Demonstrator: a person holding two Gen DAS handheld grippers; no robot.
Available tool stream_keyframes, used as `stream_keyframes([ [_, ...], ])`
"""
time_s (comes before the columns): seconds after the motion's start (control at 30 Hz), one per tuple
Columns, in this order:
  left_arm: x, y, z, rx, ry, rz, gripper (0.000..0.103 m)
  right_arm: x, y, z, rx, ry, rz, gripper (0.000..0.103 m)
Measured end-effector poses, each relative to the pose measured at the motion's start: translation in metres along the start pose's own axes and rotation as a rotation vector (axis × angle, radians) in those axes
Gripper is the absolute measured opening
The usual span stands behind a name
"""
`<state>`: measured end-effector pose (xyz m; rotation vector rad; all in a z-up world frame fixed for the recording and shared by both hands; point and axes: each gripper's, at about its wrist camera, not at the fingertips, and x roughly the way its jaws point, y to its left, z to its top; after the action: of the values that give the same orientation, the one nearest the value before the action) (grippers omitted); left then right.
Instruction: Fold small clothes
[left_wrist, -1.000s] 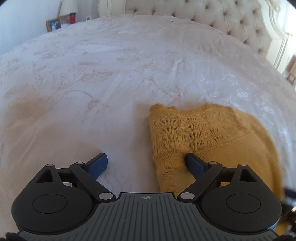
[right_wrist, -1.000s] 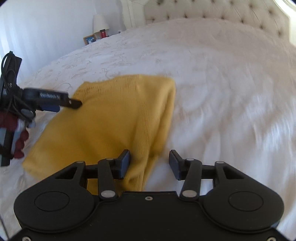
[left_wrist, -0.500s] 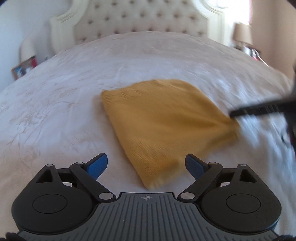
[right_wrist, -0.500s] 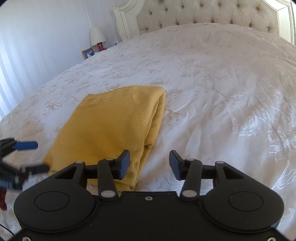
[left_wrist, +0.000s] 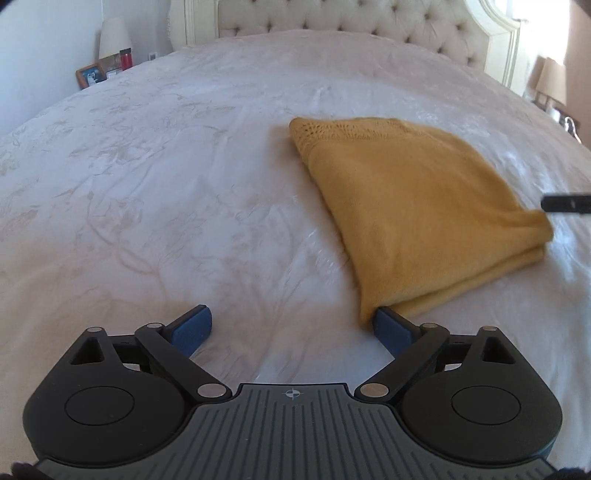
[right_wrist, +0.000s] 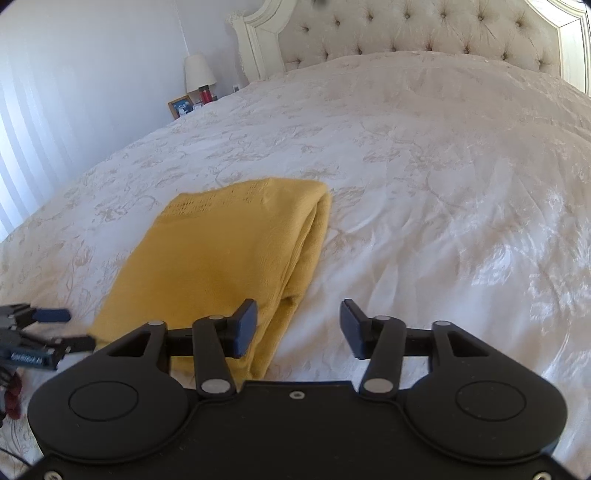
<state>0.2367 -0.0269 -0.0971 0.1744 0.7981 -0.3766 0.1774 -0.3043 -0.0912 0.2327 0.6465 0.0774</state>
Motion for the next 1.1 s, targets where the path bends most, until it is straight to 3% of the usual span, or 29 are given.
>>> stream_keyframes([
  [0.07, -0.008, 0.007, 0.005, -0.067, -0.021, -0.040, 0.095, 0.006, -0.005, 0.008, 0.014, 0.001, 0.023, 0.077],
  [0.2, -0.016, 0.019, 0.018, -0.263, -0.081, -0.171, 0.096, 0.029, -0.014, 0.025, 0.043, 0.015, 0.068, 0.083],
  [0.3, 0.003, 0.017, 0.031, -0.344, -0.051, -0.272, 0.096, 0.054, -0.020, 0.034, 0.093, 0.051, 0.115, 0.085],
  [0.5, 0.055, -0.007, 0.041, -0.329, 0.035, -0.362, 0.096, 0.100, -0.029, 0.038, 0.200, 0.130, 0.196, 0.089],
  [0.67, 0.074, -0.018, 0.050, -0.325, 0.043, -0.421, 0.102, 0.120, -0.035, 0.039, 0.270, 0.112, 0.282, 0.099],
  [0.73, 0.078, -0.021, 0.054, -0.316, 0.047, -0.425, 0.102, 0.128, -0.037, 0.041, 0.299, 0.100, 0.319, 0.103],
  [0.93, 0.081, -0.028, 0.058, -0.293, 0.035, -0.418, 0.102, 0.141, -0.048, 0.048, 0.395, 0.079, 0.399, 0.103],
  [1.0, 0.077, -0.028, 0.053, -0.289, 0.032, -0.429, 0.102, 0.141, -0.050, 0.049, 0.402, 0.085, 0.411, 0.096],
  [1.03, 0.074, -0.028, 0.050, -0.290, 0.034, -0.441, 0.101, 0.140, -0.049, 0.049, 0.389, 0.092, 0.404, 0.073],
  [1.1, 0.070, -0.026, 0.045, -0.316, 0.051, -0.478, 0.100, 0.142, -0.048, 0.047, 0.377, 0.142, 0.374, 0.045],
])
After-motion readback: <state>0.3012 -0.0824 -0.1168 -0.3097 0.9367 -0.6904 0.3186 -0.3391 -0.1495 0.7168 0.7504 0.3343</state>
